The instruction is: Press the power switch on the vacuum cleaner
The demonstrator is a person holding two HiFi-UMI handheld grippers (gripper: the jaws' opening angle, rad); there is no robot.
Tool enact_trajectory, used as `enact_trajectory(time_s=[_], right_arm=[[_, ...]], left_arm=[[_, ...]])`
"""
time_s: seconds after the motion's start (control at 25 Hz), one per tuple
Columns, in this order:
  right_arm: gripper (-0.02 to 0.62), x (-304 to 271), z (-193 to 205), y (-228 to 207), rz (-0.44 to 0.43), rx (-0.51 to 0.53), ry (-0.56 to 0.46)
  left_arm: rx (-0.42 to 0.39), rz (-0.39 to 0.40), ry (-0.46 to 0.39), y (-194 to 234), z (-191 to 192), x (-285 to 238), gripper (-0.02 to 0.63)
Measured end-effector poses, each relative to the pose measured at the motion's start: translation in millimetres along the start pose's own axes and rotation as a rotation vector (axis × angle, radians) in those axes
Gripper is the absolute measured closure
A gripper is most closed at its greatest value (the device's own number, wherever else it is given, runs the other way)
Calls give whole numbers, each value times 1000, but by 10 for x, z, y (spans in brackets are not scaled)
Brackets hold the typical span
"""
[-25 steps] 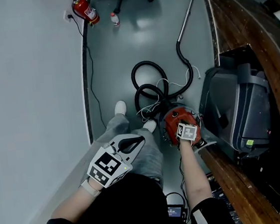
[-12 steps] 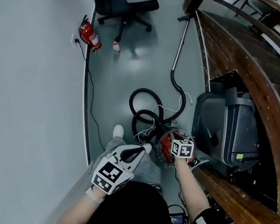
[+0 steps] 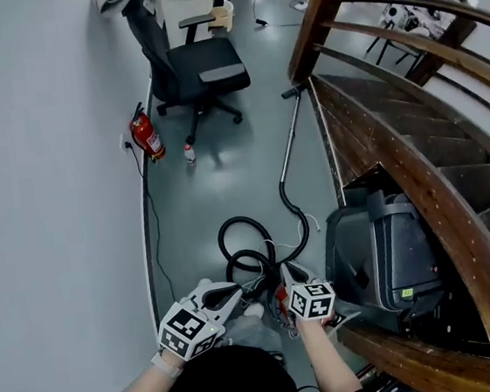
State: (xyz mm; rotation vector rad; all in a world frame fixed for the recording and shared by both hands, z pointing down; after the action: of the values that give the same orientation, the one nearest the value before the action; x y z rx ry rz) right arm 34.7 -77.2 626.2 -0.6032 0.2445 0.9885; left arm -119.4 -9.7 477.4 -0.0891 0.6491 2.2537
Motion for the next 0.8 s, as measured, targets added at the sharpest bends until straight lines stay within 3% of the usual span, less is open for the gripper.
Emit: enact_trajectory(time_s=[0.28, 0.44, 0.8], right_arm=[[568, 565, -735, 539, -69, 34, -153], [568, 893, -1079, 750, -81, 45, -241], [568, 1582, -1556, 1226, -149, 131, -410]], left_arm=[[-46, 81, -90, -243, -495, 75, 591], [-86, 144, -99, -414, -674, 79, 591], [-139, 325, -128, -712, -928, 10, 591]])
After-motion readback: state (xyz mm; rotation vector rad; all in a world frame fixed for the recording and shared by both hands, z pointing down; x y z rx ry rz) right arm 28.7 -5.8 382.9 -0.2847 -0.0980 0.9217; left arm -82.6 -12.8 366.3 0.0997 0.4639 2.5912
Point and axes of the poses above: the fingertips, and each gripper's own axes: x backward along the fingers, y to its left, z out of its underside, the point moved 3 cm from there along x, backward along the fingers, and after that the axes turned 15 degrees about -y, right-handed, at the moved point
